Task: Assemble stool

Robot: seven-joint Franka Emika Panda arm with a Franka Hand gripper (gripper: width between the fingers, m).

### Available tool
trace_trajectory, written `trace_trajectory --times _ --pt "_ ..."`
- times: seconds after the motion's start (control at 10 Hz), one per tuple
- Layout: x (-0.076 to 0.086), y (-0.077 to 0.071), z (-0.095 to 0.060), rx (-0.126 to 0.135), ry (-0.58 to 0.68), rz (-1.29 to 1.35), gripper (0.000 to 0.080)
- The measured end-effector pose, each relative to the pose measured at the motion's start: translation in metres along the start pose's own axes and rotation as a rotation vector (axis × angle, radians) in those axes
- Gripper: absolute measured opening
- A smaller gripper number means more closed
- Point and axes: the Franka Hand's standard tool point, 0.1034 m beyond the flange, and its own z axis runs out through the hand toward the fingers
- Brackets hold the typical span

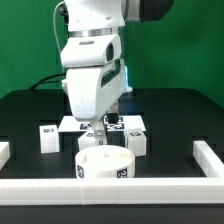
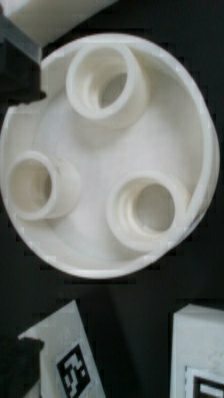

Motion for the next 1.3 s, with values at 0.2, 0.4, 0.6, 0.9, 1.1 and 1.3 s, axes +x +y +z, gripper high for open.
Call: trace_trajectory --times 0.2,0.4,0.6,0.9,1.1,1.3 --pt "-0.001 0.0 0.001 0.001 0.0 0.001 0.065" --pt "-0.003 -0.002 0.011 -0.01 0.0 -0.039 0.0649" --pt "-0.005 -0.006 0.022 0.006 -0.002 -0.038 0.065" --pt "-0.003 -0.011 0.035 0.016 0.0 -0.04 0.065" --pt "-0.001 -0.013 0.039 0.023 0.002 -0.043 0.065" --pt "-0.002 -0.015 0.048 0.035 0.002 -0.046 0.065"
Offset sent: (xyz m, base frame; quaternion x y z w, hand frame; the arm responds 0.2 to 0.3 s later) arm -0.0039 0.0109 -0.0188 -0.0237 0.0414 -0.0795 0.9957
